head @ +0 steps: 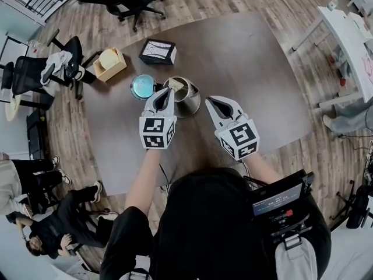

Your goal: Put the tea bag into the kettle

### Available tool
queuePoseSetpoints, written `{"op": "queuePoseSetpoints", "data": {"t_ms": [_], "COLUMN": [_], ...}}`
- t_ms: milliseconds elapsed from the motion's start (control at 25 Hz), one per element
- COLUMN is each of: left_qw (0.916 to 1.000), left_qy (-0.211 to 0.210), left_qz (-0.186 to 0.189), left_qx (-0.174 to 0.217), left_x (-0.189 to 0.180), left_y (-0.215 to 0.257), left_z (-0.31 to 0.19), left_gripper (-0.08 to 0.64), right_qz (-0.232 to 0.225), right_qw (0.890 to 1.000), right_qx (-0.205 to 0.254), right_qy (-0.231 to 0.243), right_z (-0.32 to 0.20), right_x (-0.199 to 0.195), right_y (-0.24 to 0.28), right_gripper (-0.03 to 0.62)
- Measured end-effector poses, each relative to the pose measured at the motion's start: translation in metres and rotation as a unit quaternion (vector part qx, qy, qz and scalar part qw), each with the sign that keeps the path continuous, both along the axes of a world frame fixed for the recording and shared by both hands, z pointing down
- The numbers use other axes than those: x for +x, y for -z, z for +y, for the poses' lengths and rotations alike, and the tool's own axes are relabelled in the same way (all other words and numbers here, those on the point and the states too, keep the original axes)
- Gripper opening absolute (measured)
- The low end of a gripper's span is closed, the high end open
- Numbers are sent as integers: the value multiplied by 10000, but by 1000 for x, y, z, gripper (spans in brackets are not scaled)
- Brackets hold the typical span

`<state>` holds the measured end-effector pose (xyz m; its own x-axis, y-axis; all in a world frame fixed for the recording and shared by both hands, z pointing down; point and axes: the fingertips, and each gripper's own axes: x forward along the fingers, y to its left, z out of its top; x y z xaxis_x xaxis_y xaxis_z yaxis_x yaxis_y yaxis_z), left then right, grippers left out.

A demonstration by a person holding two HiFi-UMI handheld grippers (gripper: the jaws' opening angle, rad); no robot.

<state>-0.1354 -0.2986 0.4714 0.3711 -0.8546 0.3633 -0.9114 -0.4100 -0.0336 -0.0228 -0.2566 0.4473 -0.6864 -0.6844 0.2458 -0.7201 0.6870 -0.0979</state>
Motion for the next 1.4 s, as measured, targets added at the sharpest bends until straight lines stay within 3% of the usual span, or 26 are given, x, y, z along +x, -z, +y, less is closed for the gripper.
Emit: {"op": "queuePoseSetpoints", "data": {"t_ms": [720,1400], "left_qw": [9987,9989], "left_qy": [-52,-54], "left_qz": [-407,-372], "left_qx": [-316,-264], "left_x": [0,-2], "left_y": [-26,-24], "left_z": [5,7], "left_gripper": [6,7], "right_qz": [-40,-43], "right_qw": [10000,9999], "right_qx": [-24,-11], "right_qy": [-71,-111], "right_z": [4,8], "right_x": [2,2], "right_y": [-4,-1], "right_gripper": [8,8]}}
